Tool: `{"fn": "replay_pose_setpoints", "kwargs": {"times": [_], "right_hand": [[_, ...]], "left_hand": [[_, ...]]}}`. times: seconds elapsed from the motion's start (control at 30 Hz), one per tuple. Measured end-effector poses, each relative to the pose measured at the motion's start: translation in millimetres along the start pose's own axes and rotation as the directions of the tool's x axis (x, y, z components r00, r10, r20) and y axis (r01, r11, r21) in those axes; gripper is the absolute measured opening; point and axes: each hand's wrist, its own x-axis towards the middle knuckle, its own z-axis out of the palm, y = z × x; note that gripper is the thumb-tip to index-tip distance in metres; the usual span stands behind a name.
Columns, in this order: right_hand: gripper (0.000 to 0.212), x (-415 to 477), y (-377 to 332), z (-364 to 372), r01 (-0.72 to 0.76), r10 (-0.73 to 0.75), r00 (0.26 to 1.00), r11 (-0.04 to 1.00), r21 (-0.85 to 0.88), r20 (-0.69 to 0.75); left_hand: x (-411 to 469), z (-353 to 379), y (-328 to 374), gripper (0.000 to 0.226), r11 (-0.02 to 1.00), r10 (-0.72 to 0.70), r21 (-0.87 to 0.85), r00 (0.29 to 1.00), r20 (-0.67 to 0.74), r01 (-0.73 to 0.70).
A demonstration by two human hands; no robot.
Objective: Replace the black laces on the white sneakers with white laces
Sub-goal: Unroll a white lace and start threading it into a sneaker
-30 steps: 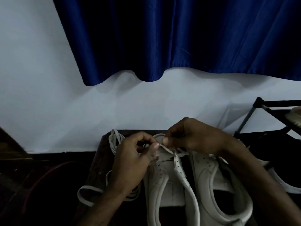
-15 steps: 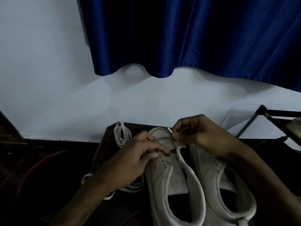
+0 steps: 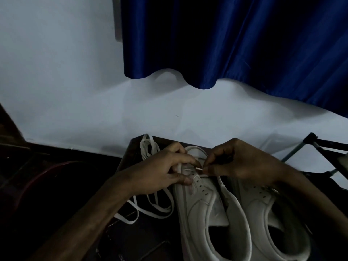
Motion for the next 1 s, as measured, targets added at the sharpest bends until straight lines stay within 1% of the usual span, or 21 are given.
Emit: {"fn": "replay_pose_setpoints", "kwargs": {"times": [0.1, 0.2, 0.53, 0.63, 0.77, 0.83, 0.93, 1.0], "right_hand": [[0.002, 3, -1, 1, -0.016, 0.016, 1.0, 0.999, -0.033, 0.009], [0.002, 5, -6, 0, -0.037, 0.038, 0.999, 0.997, -0.069, 0.013], [0.004, 8, -18, 4, -0.016, 0.022, 0.999, 0.978, -0.206, 0.028], [0.008, 8, -20, 7, -0.001, 0.013, 0.999, 0.963, -0.268, 0.044], [0.021, 12, -20, 11, 0.01, 0.005, 0.999, 0.938, -0.346, 0.042], [0.018, 13, -17, 13, 0.022, -0.017, 1.0, 0.956, -0.294, 0.021], [0.006, 11, -8, 13, -0.006, 0.006, 1.0, 1.0, -0.025, -0.024], [0.004, 9, -2, 14, -0.009, 0.012, 0.999, 0.996, 0.085, -0.044]], "left_hand": [[2, -2, -3, 0.029, 0.999, 0.026, -0.033, 1.0, -0.005, -0.026], [-1, 0, -4, 0.025, 0.996, 0.054, -0.072, 0.998, -0.039, -0.057], [-4, 5, -10, 0.025, 0.987, 0.085, -0.122, 0.987, -0.135, -0.101], [-3, 5, -11, 0.025, 0.988, 0.089, -0.114, 0.987, -0.134, -0.104], [-3, 5, -12, 0.024, 0.984, 0.088, -0.144, 0.985, -0.145, -0.109], [-4, 5, -13, 0.023, 0.984, 0.089, -0.14, 0.983, -0.162, -0.112], [-6, 6, -13, 0.024, 0.982, 0.093, -0.143, 0.977, -0.191, -0.121], [-5, 7, -13, 0.025, 0.98, 0.087, -0.159, 0.975, -0.203, -0.12]]}}
